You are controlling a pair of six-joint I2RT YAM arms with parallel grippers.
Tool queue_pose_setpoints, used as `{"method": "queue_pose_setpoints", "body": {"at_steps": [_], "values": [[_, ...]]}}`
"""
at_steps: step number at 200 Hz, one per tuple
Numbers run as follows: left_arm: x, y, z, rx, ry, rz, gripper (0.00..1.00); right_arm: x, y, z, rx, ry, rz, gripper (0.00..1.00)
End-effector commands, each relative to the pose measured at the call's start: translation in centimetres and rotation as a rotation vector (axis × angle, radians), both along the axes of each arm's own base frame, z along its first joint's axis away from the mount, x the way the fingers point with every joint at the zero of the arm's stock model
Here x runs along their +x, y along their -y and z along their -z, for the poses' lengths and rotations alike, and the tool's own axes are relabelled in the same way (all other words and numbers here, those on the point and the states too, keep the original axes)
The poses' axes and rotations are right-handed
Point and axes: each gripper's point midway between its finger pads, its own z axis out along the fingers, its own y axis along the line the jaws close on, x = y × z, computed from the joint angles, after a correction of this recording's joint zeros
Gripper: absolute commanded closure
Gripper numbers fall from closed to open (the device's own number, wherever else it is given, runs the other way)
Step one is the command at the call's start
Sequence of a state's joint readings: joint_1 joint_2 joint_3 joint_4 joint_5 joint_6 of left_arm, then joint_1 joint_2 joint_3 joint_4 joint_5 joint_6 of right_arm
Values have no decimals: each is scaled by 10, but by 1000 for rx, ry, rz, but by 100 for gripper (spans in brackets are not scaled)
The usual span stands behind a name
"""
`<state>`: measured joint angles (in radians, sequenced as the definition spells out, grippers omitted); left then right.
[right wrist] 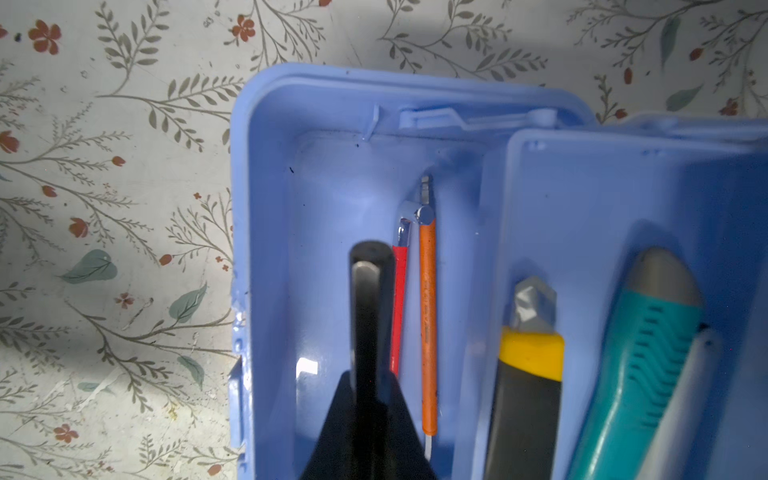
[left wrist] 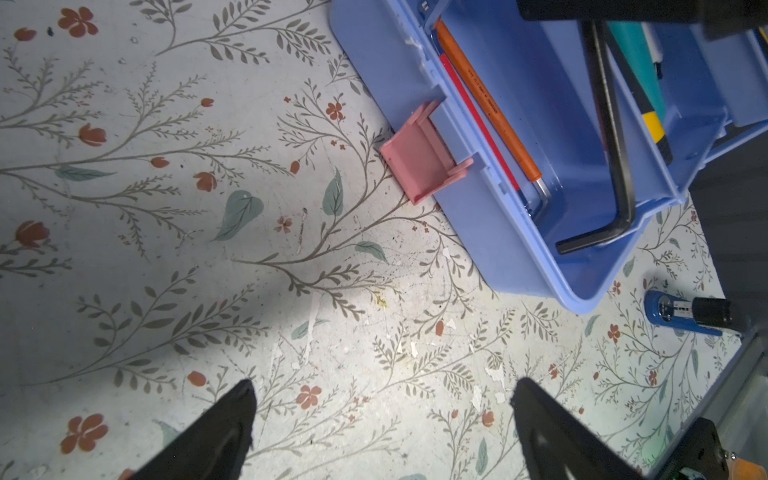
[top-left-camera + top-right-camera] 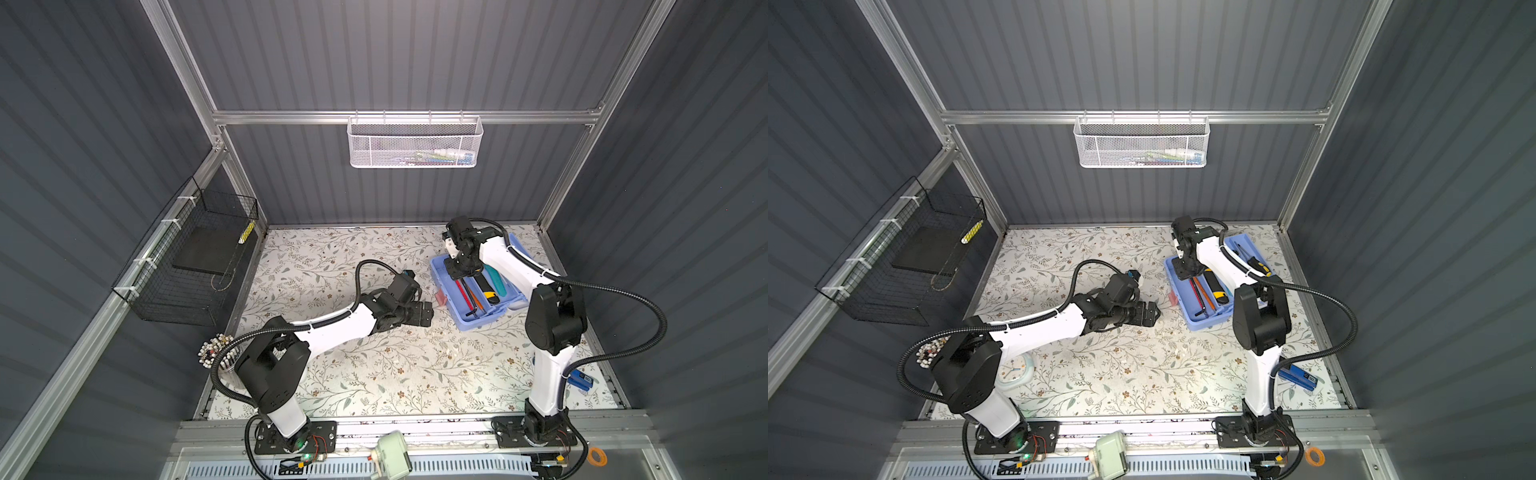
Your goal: Pack the tool kit
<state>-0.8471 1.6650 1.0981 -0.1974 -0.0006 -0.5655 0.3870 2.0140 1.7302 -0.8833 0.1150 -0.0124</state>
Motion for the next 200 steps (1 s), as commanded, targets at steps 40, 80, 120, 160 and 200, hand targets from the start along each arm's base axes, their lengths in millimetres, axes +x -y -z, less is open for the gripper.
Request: {"method": "queue_pose_setpoints", "body": {"at_steps": [40,80,120,160,200], "values": [[-1,-4,8,10,-26,-12,3,-5,-16,27,31,-51,-4,97],[-1,-6,10,17,-29,-12,3,-5,-14,29,27,-51,21,74],[3,0,12,23,-35,-2,3,-7,-8,1,39,14,57,56],[11,24,6,8,-37,62,8,-13,21,-37,38,135,126,31],[15,43,1,-30,-44,106,13,-17,74,-75,79,263,225,11]]}}
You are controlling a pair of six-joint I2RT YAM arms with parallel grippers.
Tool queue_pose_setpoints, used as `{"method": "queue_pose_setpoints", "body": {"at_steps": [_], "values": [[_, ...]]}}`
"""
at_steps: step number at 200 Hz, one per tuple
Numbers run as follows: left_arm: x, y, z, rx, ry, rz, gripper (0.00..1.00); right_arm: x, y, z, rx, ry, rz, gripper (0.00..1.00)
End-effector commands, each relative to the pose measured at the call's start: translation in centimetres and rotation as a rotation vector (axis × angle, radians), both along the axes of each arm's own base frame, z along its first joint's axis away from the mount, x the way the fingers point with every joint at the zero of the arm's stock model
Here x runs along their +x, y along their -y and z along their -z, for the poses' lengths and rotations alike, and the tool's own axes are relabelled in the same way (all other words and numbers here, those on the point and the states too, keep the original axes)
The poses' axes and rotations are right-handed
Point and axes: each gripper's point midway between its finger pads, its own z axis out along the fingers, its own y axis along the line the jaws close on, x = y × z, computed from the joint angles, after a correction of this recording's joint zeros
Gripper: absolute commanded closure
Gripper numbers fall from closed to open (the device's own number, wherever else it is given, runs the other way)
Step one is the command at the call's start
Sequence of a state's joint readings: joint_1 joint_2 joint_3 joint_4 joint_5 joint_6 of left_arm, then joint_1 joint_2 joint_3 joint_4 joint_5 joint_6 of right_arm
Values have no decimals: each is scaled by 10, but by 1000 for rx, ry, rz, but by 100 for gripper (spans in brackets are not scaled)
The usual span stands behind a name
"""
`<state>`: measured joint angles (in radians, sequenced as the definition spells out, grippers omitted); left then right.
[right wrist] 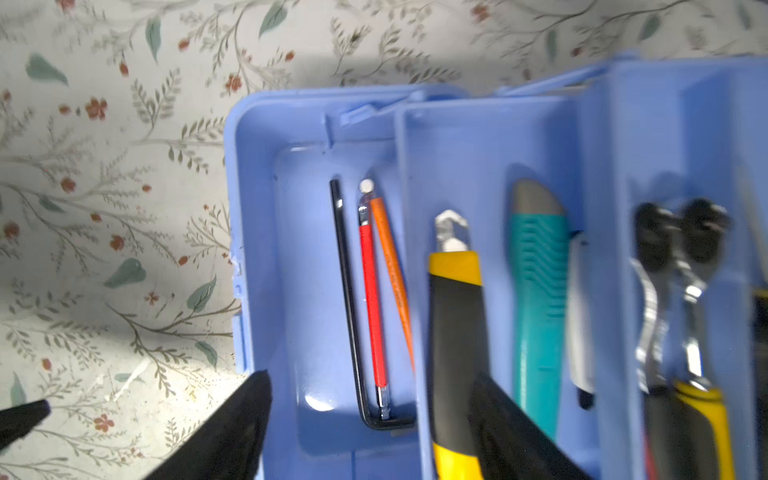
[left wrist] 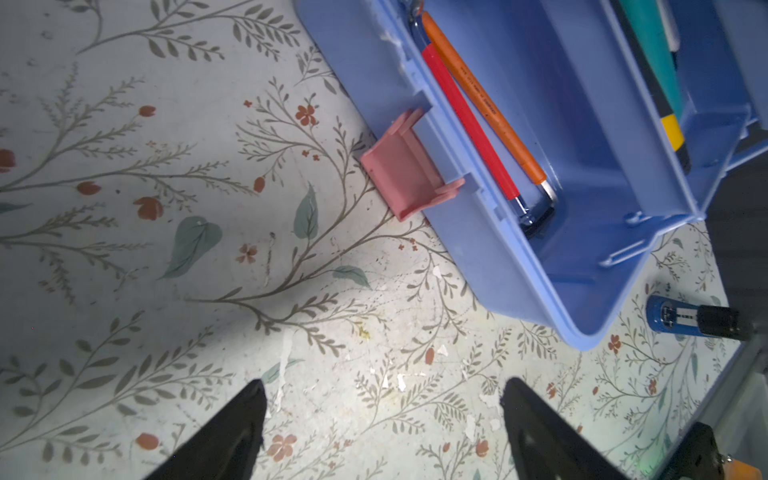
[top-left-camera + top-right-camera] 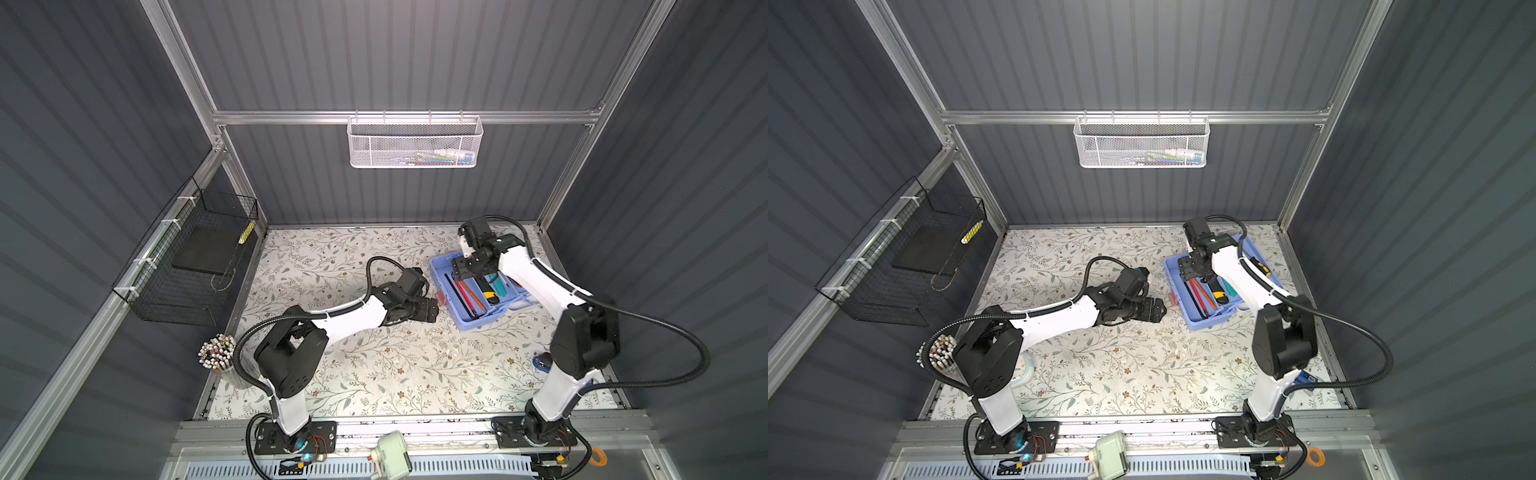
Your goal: Pack the tool kit
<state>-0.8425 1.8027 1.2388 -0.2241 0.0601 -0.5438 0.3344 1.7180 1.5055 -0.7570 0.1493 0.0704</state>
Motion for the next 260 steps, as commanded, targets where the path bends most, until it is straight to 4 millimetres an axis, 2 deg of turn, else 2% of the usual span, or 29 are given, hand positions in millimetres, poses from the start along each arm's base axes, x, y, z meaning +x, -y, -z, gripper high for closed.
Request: {"method": "queue_pose_setpoints", "body": {"at_steps": [1,14,49,55,57,109,142,166,196,203,260], "values": [[1,15,-8,-29,-7,55,13,2,38,-15,9,69,91,11],[1,21,-9,-38,-10,67,14,2,61,-20,29,93,138,1],[5,39,-8,-49,-20,99,16,8,125,-16,74,111,255,1],[4,39,-2,-35,-35,104,16,10,132,-15,76,118,267,1],[7,45,-12,-53,-19,107,16,10,137,-15,77,122,277,1],[10,65,-2,-60,-64,126,16,17,191,-20,154,192,368,1],[9,73,9,-51,-101,129,18,21,216,-7,196,170,399,1],[7,74,17,-34,-128,132,21,25,216,8,284,134,376,1],[9,75,22,-27,-137,126,25,31,204,24,371,96,334,1],[9,76,22,-28,-137,127,26,32,195,25,417,91,307,1],[12,76,30,-14,-141,131,29,28,173,27,527,80,244,1]]}}
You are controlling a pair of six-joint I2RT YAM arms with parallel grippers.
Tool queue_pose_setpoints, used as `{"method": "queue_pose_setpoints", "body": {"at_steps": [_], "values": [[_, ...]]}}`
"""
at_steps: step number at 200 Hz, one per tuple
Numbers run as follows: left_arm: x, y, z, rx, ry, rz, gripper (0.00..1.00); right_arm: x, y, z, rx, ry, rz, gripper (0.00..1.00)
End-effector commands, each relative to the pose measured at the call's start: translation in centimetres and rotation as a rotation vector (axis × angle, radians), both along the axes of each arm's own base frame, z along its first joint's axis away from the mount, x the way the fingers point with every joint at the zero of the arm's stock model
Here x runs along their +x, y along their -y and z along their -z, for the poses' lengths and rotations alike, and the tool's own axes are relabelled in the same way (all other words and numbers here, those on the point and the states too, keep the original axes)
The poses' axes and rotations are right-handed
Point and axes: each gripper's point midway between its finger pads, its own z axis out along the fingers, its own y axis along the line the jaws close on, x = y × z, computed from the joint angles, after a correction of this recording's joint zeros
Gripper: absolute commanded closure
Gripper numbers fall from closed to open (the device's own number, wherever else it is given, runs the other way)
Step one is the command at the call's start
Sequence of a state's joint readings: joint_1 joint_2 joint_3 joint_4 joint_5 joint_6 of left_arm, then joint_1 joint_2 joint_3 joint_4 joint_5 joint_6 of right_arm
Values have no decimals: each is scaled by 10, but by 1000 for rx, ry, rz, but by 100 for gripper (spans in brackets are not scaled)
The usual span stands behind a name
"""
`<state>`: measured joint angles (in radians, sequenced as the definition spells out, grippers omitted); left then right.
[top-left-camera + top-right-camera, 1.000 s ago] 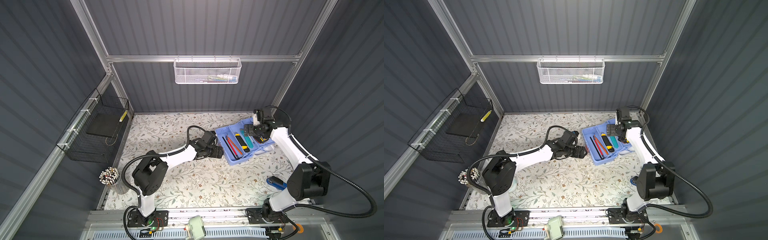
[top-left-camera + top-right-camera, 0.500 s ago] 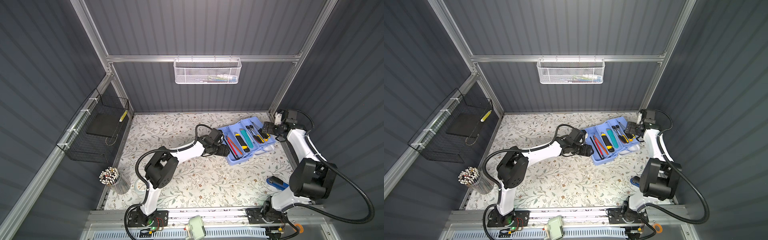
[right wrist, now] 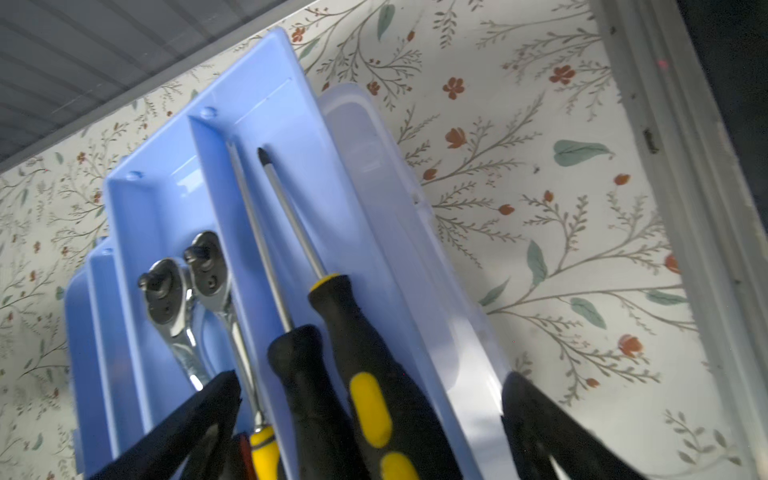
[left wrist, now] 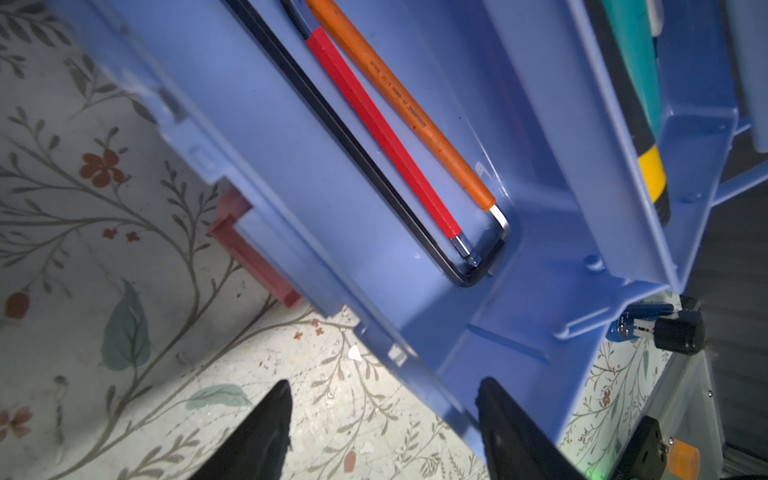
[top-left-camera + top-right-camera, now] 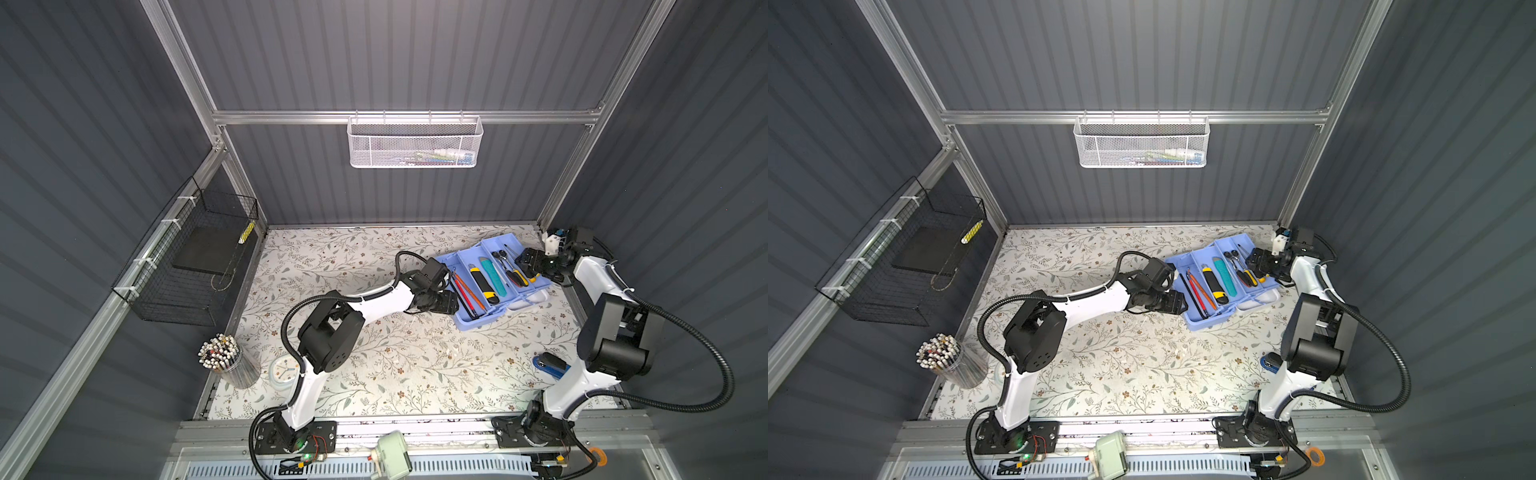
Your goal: Pack the tool kit
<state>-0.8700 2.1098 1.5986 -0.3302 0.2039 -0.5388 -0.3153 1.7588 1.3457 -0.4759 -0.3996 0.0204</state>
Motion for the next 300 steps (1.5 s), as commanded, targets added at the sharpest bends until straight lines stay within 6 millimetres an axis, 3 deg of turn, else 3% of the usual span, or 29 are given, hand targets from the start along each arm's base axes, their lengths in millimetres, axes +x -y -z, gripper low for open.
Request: {"method": "queue_pose_setpoints", "body": {"at_steps": [1,59,128,177,224,230,269,300], "values": [[-2,2,8,20,-24,12,29,-4,-20,-5,83,26,-62,1],[11,-15,12,32,-25,-13,30,-16,-43,1,191,10,-104,7],[12,-38,14,47,-28,-45,34,-37,-75,10,198,-29,-132,9],[14,-64,10,73,-17,-72,41,-45,-95,0,192,-20,-130,12],[15,-82,-1,110,22,-77,50,-53,-131,-9,171,-14,-188,13],[8,-91,11,135,0,-78,51,-54,-134,-10,168,-13,-191,13],[-2,-102,13,141,-9,-88,57,-61,-147,-11,163,-14,-200,13],[-9,-108,14,140,-20,-96,57,-65,-143,-6,136,-31,-186,12]]}}
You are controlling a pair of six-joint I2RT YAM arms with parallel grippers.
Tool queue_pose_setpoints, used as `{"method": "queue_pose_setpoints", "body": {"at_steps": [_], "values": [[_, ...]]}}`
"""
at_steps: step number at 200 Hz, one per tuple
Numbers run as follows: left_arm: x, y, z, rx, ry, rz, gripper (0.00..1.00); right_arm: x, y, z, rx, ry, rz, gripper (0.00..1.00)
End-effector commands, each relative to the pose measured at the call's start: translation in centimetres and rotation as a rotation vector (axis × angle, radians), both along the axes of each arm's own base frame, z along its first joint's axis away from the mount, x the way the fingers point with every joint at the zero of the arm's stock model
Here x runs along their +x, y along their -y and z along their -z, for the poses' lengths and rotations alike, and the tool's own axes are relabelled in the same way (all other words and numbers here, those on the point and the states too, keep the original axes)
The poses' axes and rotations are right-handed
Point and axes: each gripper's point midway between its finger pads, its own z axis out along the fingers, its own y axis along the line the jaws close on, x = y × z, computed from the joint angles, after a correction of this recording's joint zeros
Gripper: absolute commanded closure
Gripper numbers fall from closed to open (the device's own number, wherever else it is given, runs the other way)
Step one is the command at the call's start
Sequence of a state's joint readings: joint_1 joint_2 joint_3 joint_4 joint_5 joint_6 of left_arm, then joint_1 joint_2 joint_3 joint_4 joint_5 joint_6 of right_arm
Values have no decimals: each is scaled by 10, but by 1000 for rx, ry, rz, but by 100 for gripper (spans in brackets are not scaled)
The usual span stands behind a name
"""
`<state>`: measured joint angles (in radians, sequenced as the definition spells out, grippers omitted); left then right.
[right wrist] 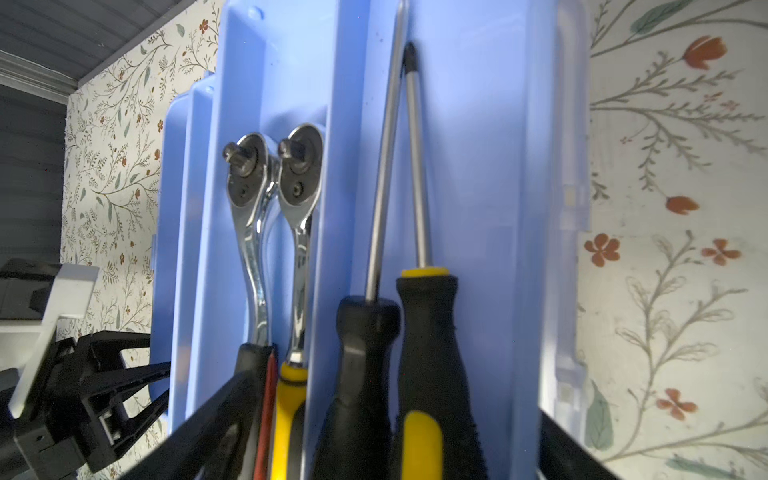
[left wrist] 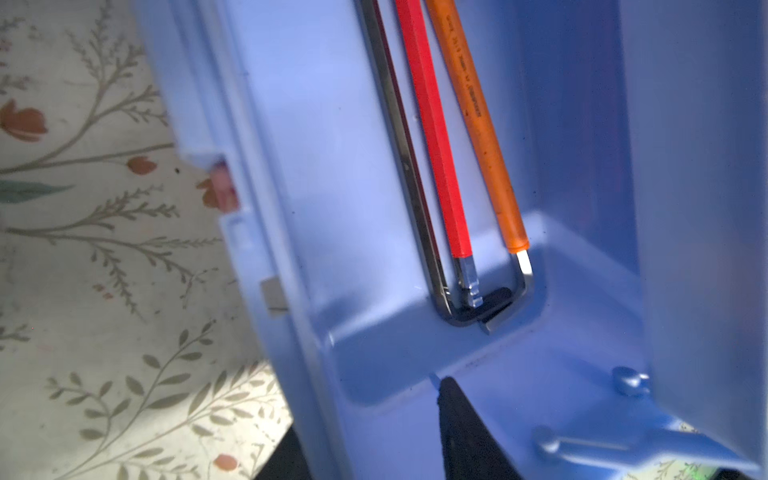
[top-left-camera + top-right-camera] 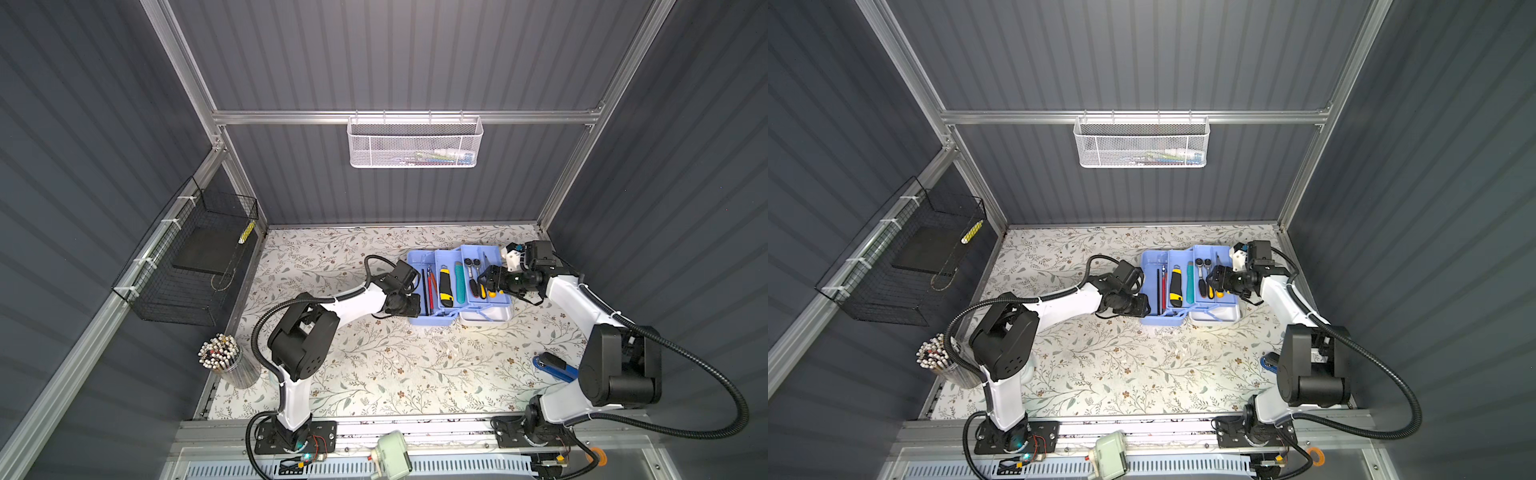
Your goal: Pack the tool kit
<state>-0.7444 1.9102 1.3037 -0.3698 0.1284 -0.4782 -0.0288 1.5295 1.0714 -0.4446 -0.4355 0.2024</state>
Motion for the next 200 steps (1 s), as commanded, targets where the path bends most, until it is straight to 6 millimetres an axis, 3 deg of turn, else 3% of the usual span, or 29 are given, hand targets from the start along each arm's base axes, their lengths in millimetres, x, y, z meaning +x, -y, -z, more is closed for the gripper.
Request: {"method": "queue_pose_setpoints", "body": {"at_steps": [1,24,62,98,146,200], "values": [[-11,-1,-7,-16,-4,21,57,-2,-6,-13,1,35,-16,12],[-12,-5,-11,-15,6,8,57,-3,1,-9,-35,23,2,10],[-7,-10,-30,-15,52,-14,46,-2,3,-14,-22,39,19,8],[-1,-18,-38,-6,76,-39,45,-5,6,-18,3,54,46,8],[2,-12,-24,-13,41,-17,54,-14,1,-7,55,17,48,12],[6,-4,-20,-26,39,6,64,-15,-5,-13,91,29,36,14]]}}
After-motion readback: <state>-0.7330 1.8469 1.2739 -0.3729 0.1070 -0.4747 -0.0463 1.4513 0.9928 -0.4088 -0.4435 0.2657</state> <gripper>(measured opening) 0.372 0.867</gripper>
